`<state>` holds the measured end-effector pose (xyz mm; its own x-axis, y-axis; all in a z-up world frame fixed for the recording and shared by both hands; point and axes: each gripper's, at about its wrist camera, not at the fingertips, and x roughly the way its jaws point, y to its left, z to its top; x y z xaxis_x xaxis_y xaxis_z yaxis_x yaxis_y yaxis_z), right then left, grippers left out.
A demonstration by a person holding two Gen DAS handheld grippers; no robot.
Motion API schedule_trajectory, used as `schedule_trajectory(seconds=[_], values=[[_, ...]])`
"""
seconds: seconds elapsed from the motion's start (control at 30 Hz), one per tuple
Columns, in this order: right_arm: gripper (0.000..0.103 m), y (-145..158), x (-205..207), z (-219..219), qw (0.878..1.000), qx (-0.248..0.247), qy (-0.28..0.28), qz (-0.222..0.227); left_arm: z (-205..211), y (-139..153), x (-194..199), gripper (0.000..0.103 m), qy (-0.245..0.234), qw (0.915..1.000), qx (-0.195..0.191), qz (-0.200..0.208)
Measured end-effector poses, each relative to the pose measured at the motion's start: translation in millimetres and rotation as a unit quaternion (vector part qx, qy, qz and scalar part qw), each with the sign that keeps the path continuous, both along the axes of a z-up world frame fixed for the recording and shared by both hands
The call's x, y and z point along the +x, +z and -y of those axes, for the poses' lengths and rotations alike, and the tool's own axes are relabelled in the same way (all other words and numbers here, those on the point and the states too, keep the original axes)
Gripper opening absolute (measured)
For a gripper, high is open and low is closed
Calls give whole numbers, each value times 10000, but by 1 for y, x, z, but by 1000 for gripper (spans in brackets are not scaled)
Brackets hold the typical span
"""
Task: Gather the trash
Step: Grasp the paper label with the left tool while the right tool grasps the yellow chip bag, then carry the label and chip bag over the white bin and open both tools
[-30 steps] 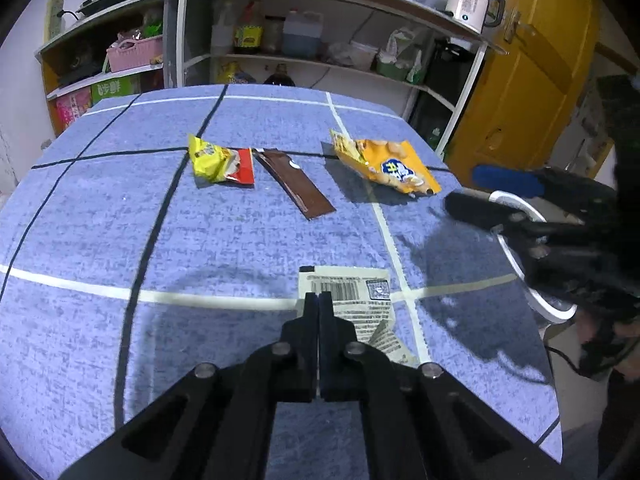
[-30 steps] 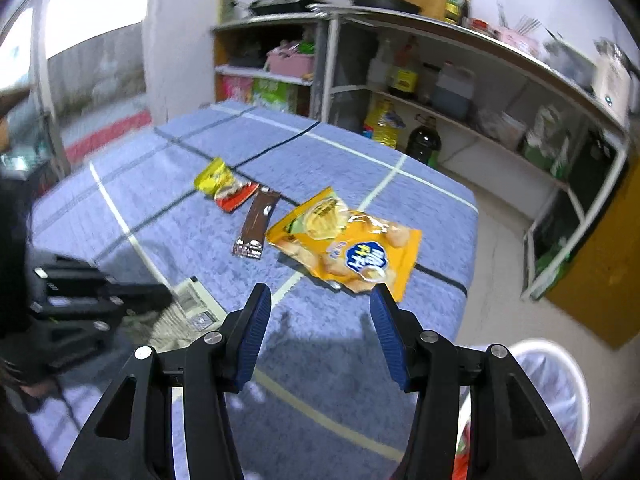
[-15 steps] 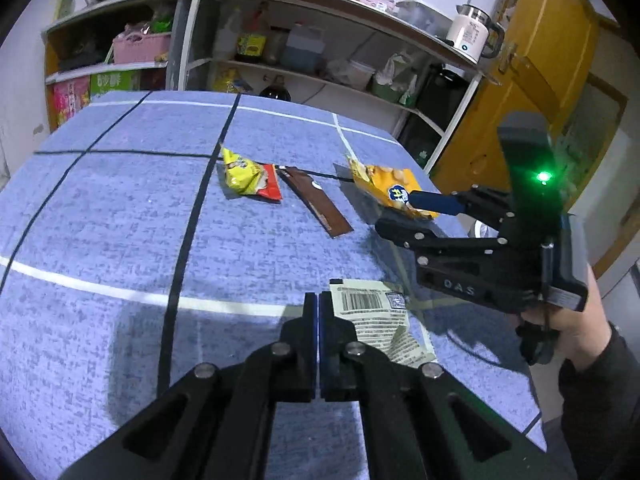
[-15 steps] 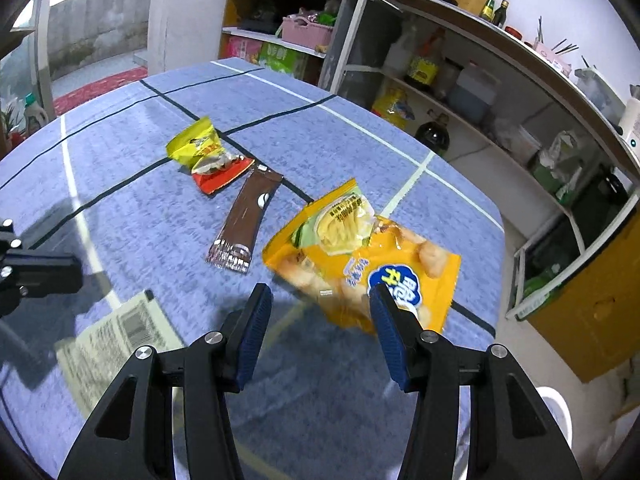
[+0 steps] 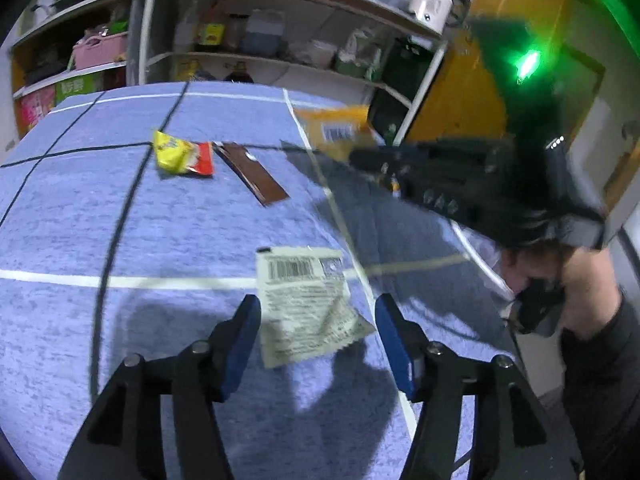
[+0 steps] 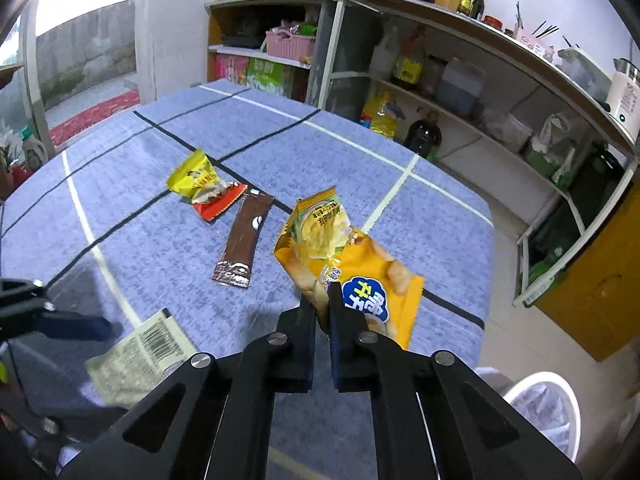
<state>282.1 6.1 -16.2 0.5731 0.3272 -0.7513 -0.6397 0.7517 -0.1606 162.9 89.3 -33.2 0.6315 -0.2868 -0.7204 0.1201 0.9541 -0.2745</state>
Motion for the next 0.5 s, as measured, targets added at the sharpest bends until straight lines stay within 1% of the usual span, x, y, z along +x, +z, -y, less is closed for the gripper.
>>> schedule_trajectory(seconds=[0.13, 0.2, 0.23, 0.27, 0.3, 0.33, 0.37, 0.4, 0.5], values=[[6, 8, -7, 13, 9999, 119, -52, -5, 11, -1, 5, 64, 89, 9994, 327, -38], [6, 13, -11, 19, 9998, 165, -92, 12, 19, -1, 7, 58, 155, 9978, 646, -55], [6, 14, -13, 22, 9998, 184, -115, 28, 20, -1, 8, 54, 145, 9973, 720, -51], [6, 16, -16, 26, 9997, 204, -137, 44, 22, 0, 8, 40, 58, 9975, 707, -28], [6, 18, -19, 28, 9996, 222, -158, 66, 24, 0, 6, 34, -13, 9977, 673, -14], [6, 20, -20, 31, 9995, 239, -175, 80, 28, -1, 3, 18, -82, 9973, 727, -31], [6, 22, -22, 34, 9994, 267, -190, 90, 32, 0, 1, 17, -80, 9963, 860, 16], [6, 24, -24, 36, 9993, 299, -202, 90, 32, 1, 0, 16, -71, 9960, 888, 46], [6, 27, -31, 42, 9991, 320, -221, 145, 25, 3, 0, 13, 46, 9971, 756, 75]])
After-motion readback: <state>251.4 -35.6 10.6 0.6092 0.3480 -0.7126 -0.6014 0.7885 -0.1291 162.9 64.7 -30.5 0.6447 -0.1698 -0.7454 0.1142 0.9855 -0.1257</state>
